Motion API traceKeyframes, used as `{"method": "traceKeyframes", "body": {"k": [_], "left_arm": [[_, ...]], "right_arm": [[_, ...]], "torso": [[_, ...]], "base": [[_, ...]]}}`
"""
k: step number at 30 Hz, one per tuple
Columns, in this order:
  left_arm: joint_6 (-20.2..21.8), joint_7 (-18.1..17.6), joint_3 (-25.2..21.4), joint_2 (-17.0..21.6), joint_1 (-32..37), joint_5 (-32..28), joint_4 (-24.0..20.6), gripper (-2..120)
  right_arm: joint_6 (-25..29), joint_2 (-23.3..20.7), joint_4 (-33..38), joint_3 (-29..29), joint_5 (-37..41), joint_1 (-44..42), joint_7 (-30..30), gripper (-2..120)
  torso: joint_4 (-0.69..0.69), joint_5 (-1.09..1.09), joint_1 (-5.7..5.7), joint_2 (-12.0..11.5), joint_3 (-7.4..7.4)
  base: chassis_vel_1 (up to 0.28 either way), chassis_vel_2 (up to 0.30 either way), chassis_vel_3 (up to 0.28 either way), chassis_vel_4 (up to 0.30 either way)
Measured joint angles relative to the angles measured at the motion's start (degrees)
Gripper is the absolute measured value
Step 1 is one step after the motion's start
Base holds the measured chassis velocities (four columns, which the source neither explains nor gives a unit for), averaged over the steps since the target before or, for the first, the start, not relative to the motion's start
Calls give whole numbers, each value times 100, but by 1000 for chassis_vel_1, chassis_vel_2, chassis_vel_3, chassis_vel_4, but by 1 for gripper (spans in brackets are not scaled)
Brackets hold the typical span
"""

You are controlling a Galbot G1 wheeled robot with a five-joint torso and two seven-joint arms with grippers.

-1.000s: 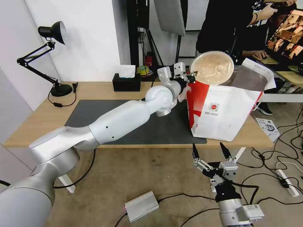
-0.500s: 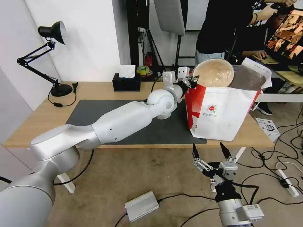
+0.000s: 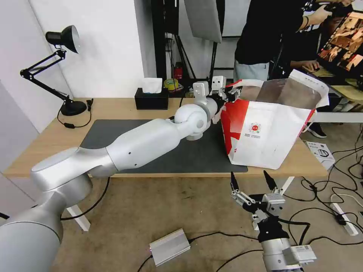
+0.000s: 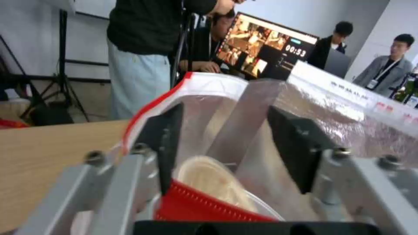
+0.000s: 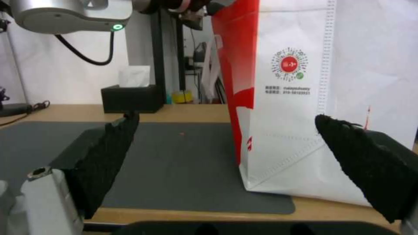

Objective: Pick up the trash from the table and place it into the takeout bag.

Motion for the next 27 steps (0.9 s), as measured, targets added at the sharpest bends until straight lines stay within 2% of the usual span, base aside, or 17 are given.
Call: {"method": "traceKeyframes", "body": {"k": [1,5,6,7,10,18,20,21,27], "left_arm": [[0,0,0,0,0,0,0,63],[-61,-20,-41,66,-46,1,-83,80],[-61,-20,-41,66,-46,1,-83,80],[-65,-89,-80,116,-80,-22,-210,88],[-79,-165,-165,185,-128,-58,-403,97],[-220,-276,-485,362,-222,147,-720,100],[-316,-286,-564,567,-235,407,-867,100],[-316,-286,-564,567,-235,407,-867,100],[-584,-284,-681,1181,-1,716,-1314,100]], "right_arm": [[0,0,0,0,0,0,0,100],[0,0,0,0,0,0,0,100],[0,0,0,0,0,0,0,100],[0,0,0,0,0,0,0,100],[0,0,0,0,0,0,0,100],[0,0,0,0,0,0,0,100],[0,0,0,0,0,0,0,100],[0,0,0,0,0,0,0,100],[0,0,0,0,0,0,0,100]], "torso": [[0,0,0,0,0],[0,0,0,0,0],[0,0,0,0,0],[0,0,0,0,0],[0,0,0,0,0],[-1,0,0,0,0],[0,0,0,0,0],[0,0,0,0,0],[0,-2,0,0,0]], "base": [[0,0,0,0],[0,0,0,0],[0,0,0,0],[0,0,0,0],[0,0,0,0],[0,0,0,0],[0,0,0,0],[0,0,0,0],[0,0,0,0]]}}
